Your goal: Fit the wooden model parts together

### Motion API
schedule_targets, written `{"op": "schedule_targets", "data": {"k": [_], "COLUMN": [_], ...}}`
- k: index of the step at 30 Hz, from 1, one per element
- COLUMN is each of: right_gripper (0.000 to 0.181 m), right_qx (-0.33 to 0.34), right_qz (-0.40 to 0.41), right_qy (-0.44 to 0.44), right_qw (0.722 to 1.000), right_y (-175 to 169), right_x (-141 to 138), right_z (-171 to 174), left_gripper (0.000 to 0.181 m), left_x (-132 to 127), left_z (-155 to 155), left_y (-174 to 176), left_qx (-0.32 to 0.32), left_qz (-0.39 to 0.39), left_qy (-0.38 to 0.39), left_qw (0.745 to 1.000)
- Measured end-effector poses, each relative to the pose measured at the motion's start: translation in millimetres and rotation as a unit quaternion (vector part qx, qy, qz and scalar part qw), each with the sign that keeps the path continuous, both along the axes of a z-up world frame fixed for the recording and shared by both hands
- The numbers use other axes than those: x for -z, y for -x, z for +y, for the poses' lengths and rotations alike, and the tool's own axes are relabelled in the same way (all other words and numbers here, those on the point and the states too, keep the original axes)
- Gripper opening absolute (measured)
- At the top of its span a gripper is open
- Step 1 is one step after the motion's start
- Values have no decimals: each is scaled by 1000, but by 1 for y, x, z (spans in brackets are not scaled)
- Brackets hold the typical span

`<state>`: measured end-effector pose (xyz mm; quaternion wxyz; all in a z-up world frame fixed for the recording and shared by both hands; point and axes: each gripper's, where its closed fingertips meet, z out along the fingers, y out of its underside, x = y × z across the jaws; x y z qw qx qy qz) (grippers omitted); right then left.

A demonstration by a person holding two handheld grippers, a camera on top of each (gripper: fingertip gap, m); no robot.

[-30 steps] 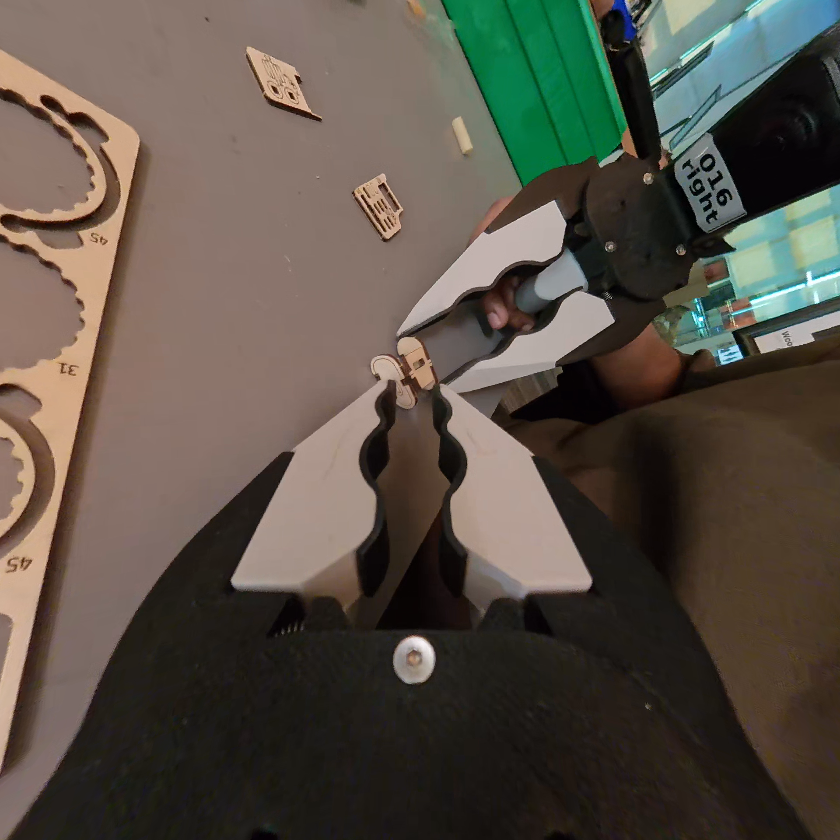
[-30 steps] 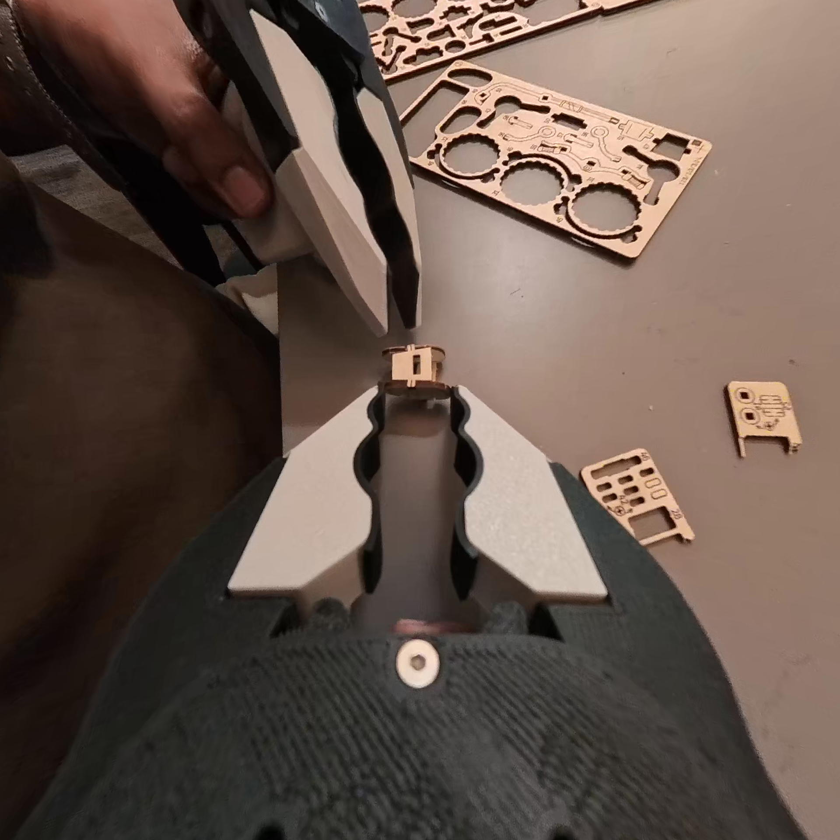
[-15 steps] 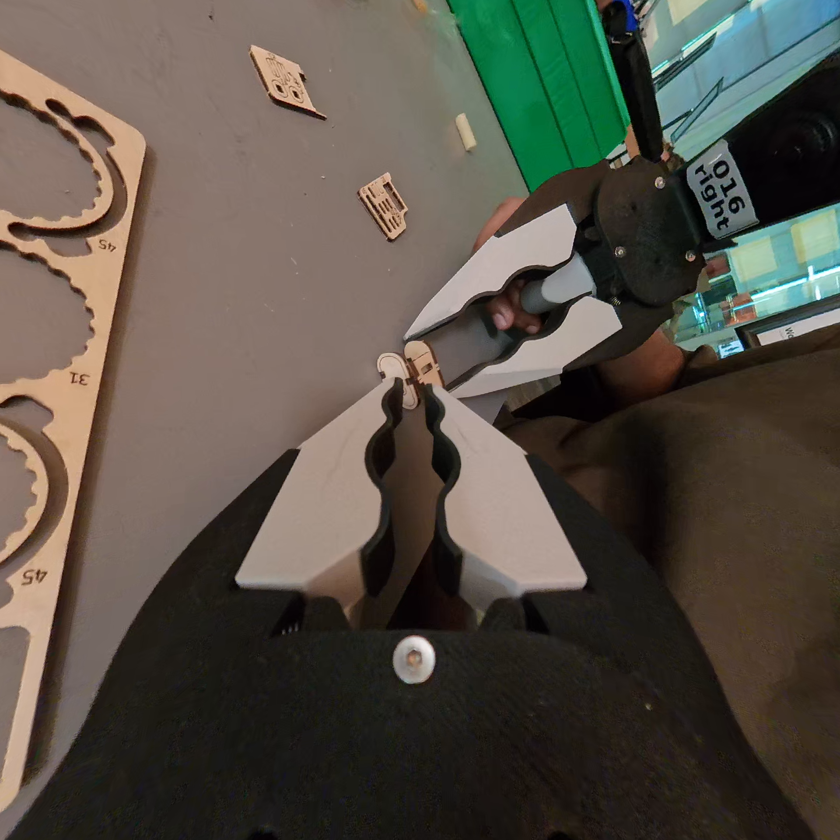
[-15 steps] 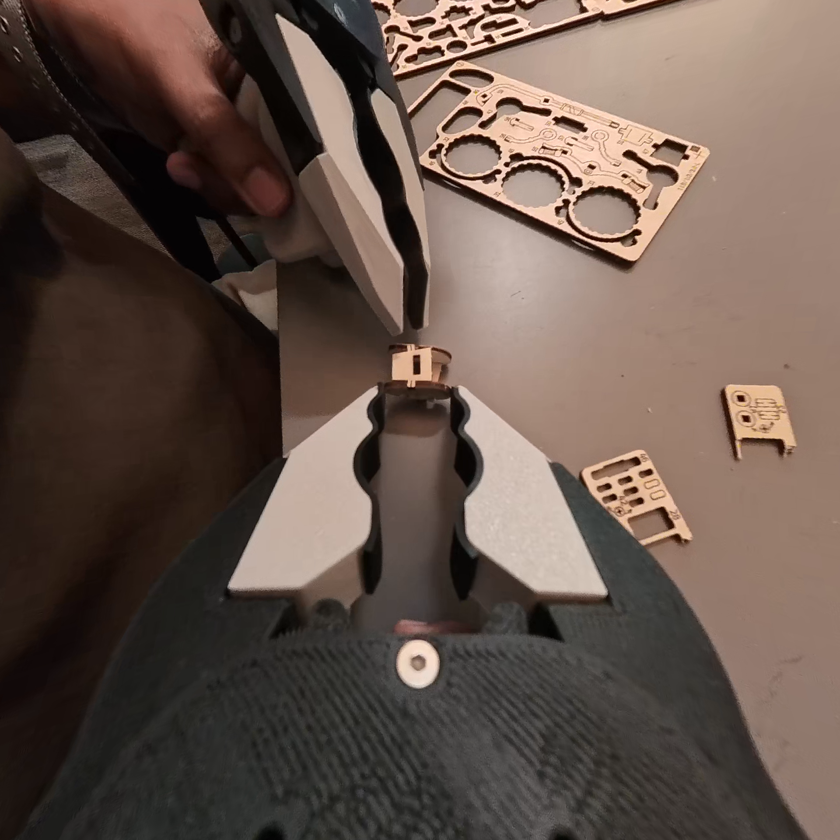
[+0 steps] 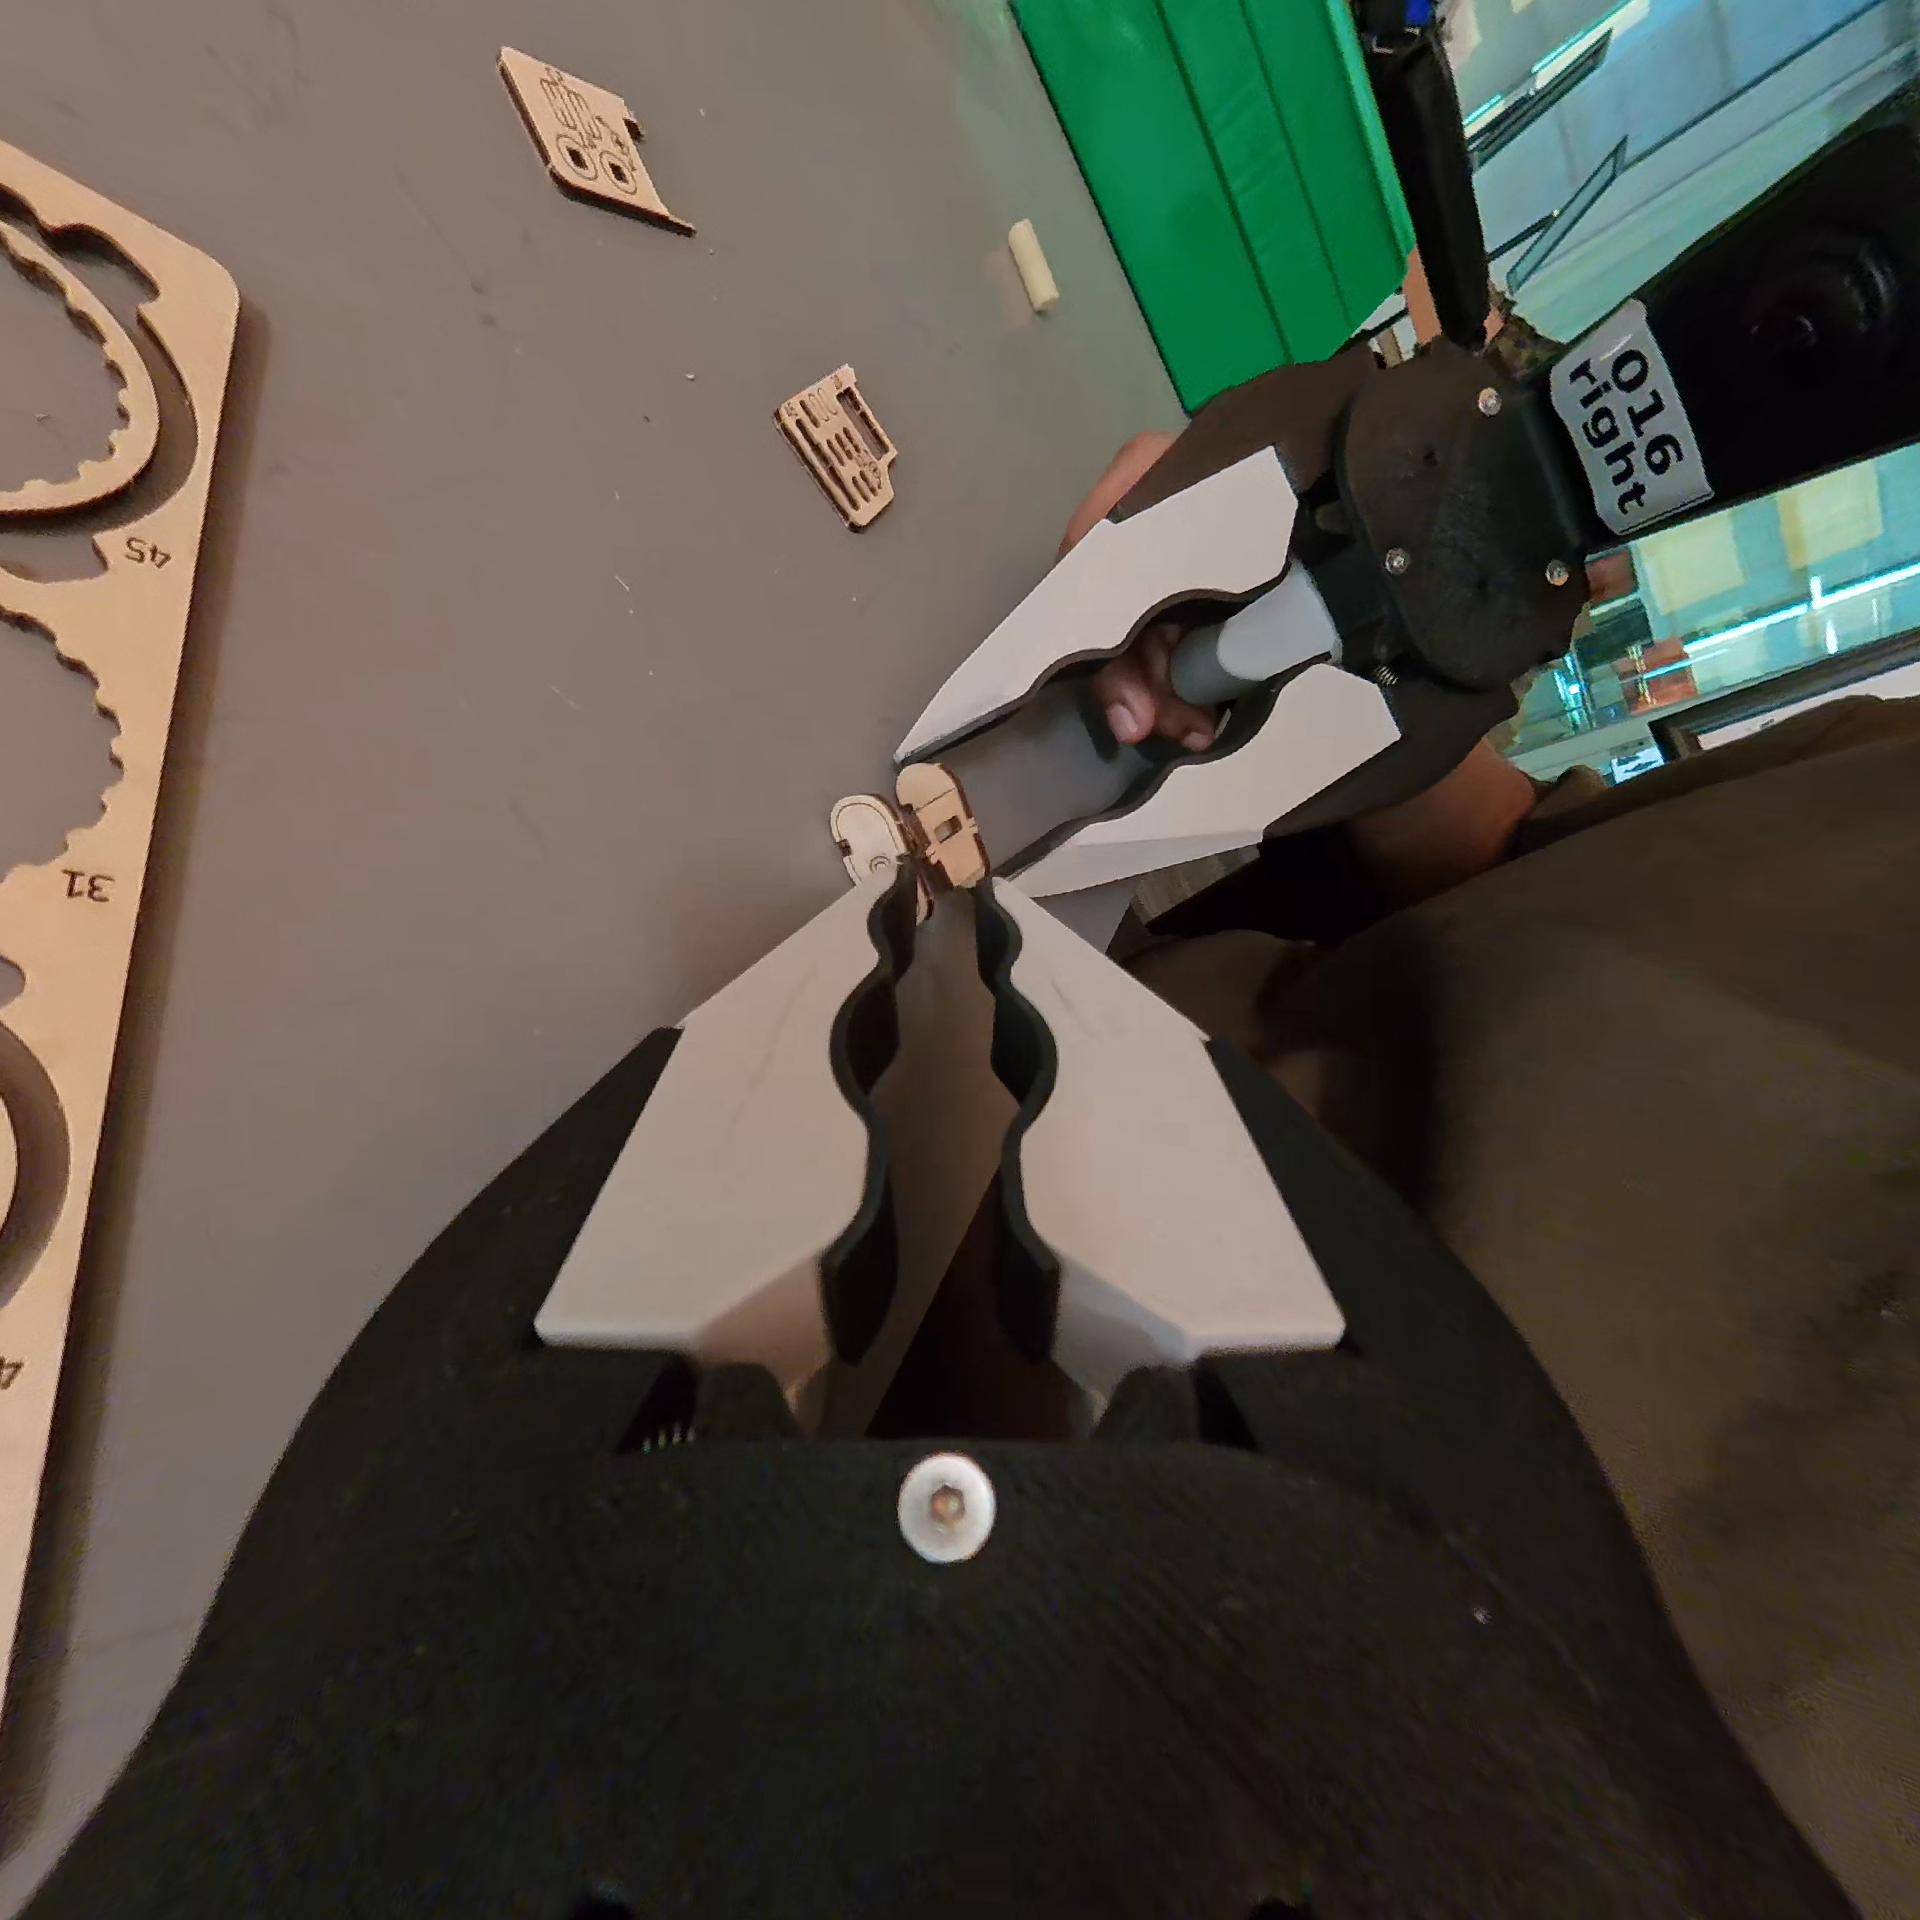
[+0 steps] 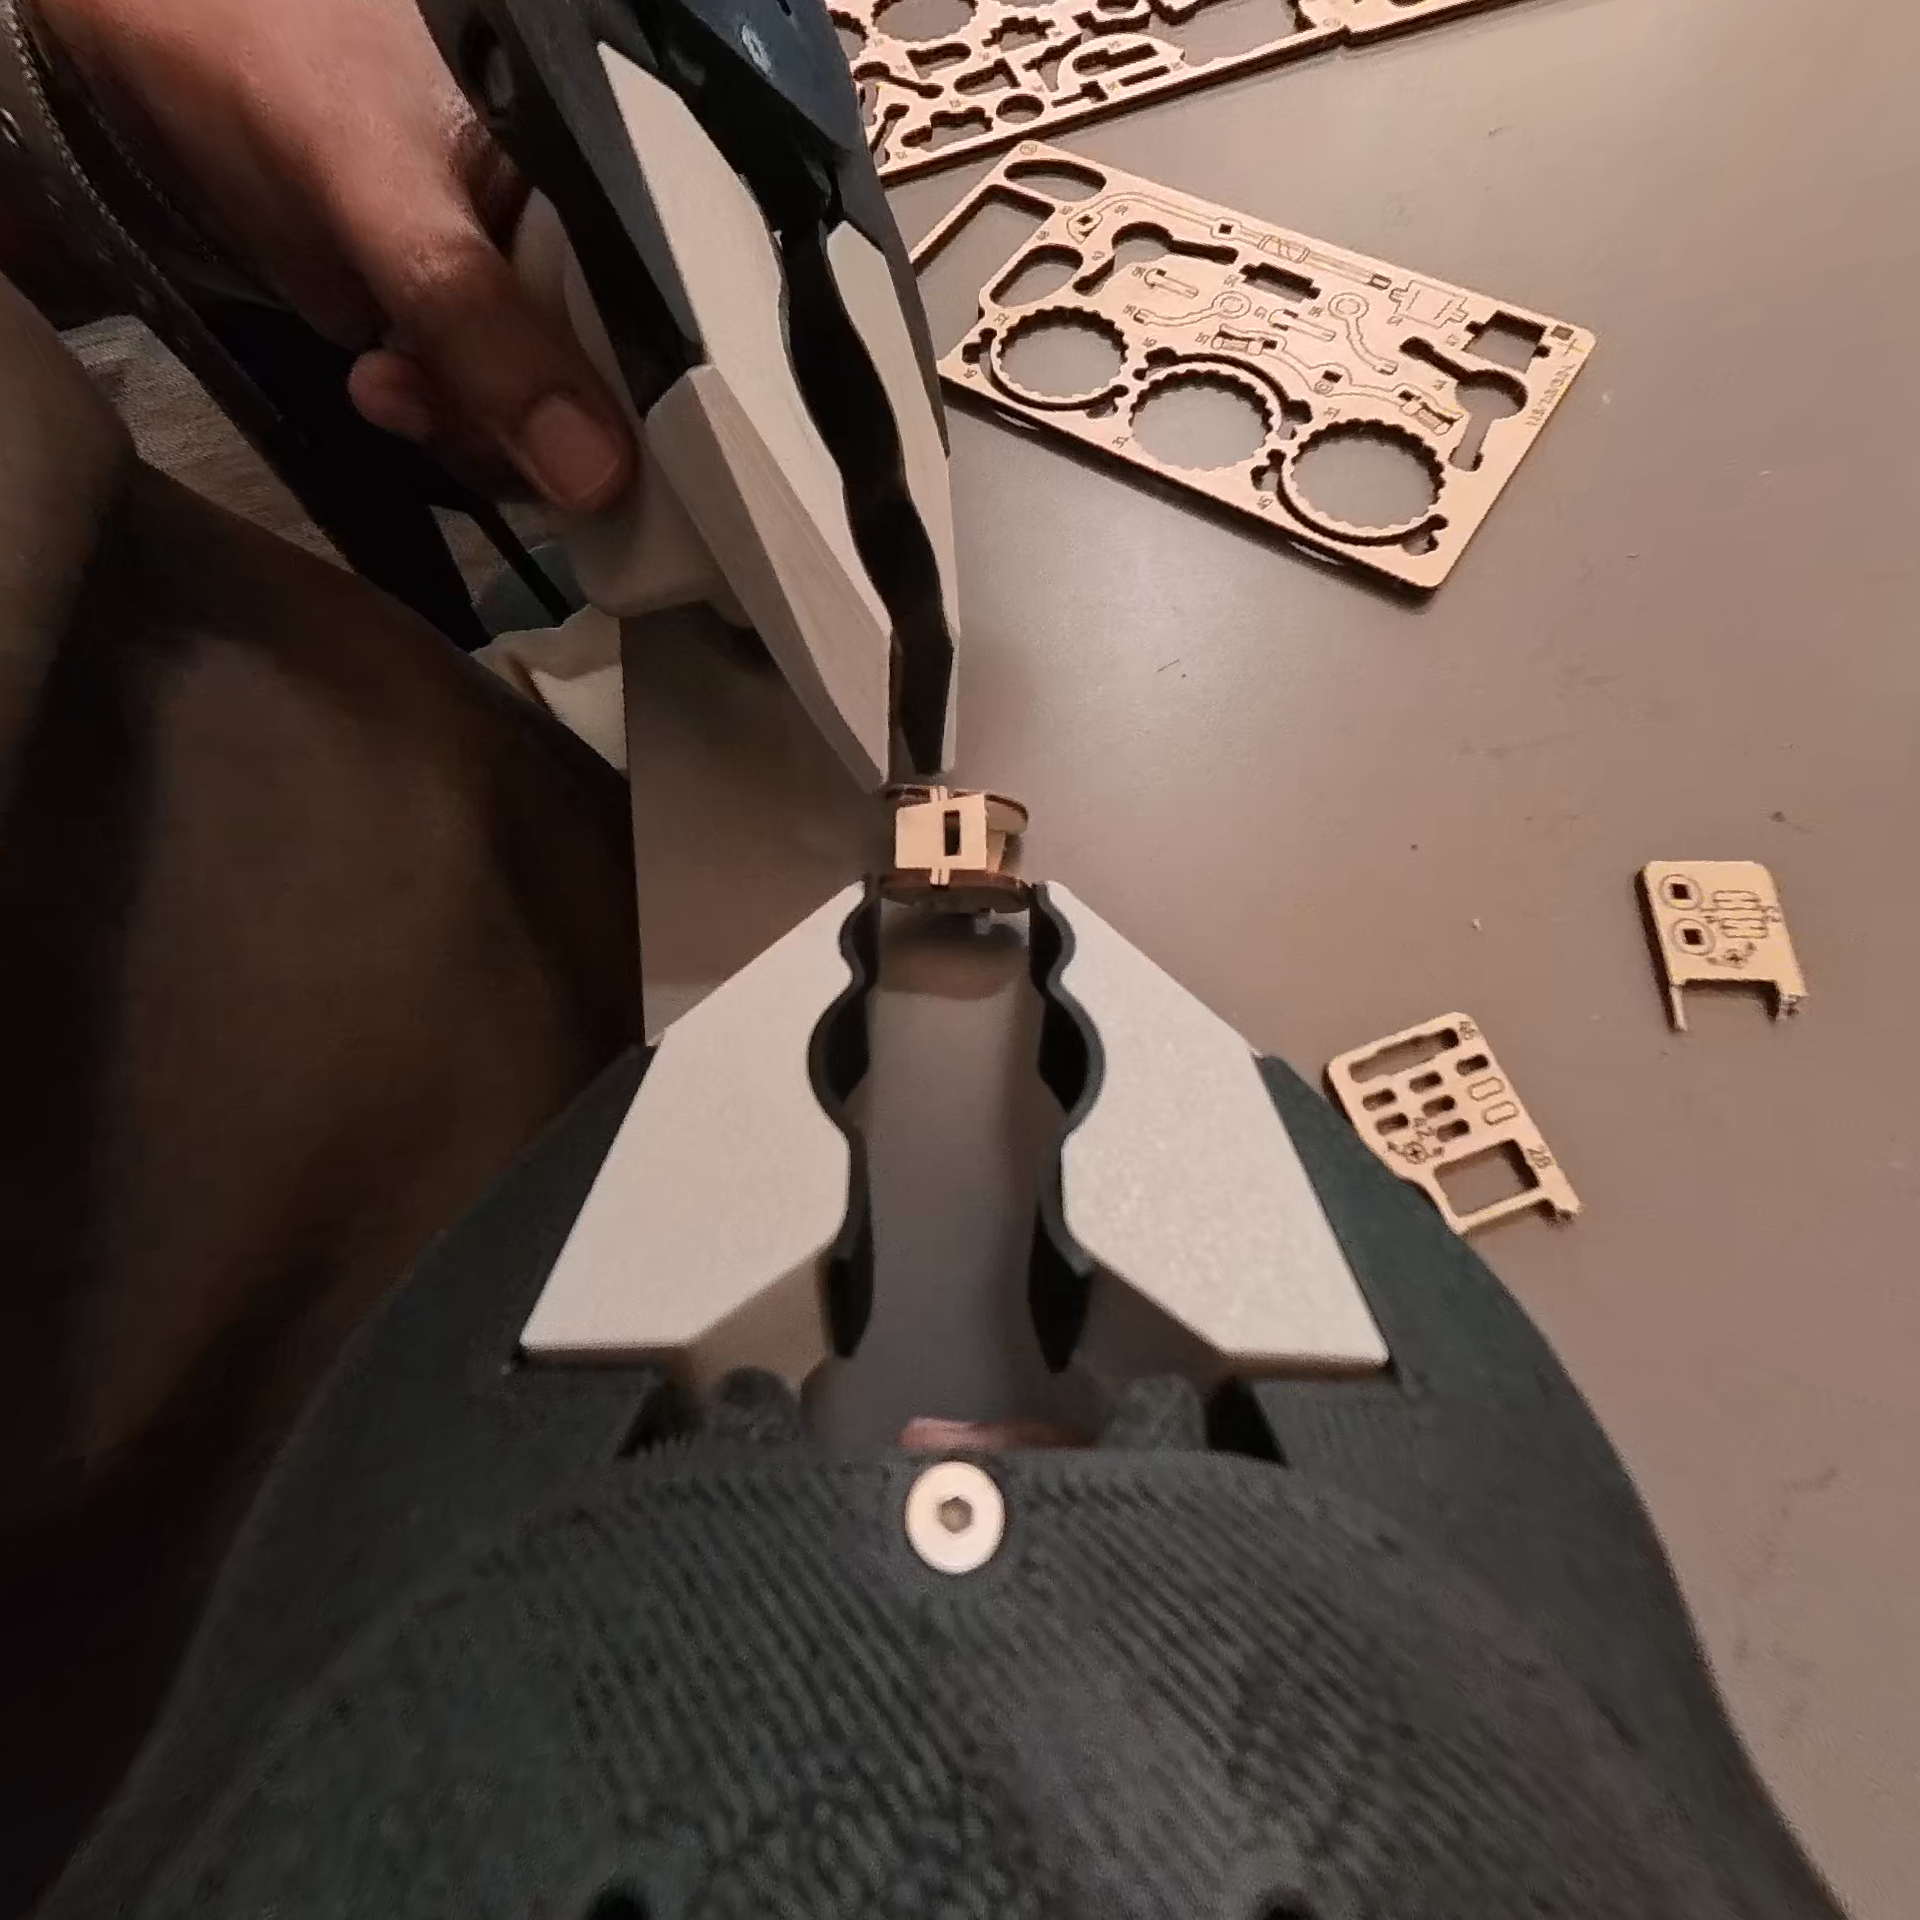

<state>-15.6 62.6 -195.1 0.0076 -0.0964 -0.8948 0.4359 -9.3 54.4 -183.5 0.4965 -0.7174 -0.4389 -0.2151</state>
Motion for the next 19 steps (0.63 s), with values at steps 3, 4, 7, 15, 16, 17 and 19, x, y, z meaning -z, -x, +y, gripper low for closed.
{"op": "schedule_targets", "data": {"k": [3, 4, 7, 15, 16, 17, 19], "right_gripper": [27, 27, 28, 27, 27, 27, 27], "right_qx": [4, 6, 18, 82, 90, 98, 110], "right_qz": [2, 2, -1, 3, -6, -18, -37], "right_qy": [9, 14, 26, 31, 34, 38, 44], "right_qw": [1000, 1000, 1000, 996, 995, 994, 992], "right_y": [0, 0, 0, 3, 2, 1, 0], "right_x": [-3, -4, -8, -10, -10, -10, -10], "right_z": [1, 2, 2, -1, -1, -1, 0], "left_gripper": [10, 10, 12, 12, 12, 12, 13], "left_x": [-1, -2, -4, -7, -8, -8, -8], "left_z": [0, 0, 0, 2, 2, 2, 2], "left_y": [-1, -1, -1, 0, 1, 2, 1], "left_qx": [4, 5, 10, 24, 23, 23, 28], "left_qz": [-5, -7, -8, -7, -6, -5, -3], "left_qy": [-9, -12, -27, -43, -45, -46, -45], "left_qw": [1000, 1000, 1000, 999, 999, 999, 999]}}
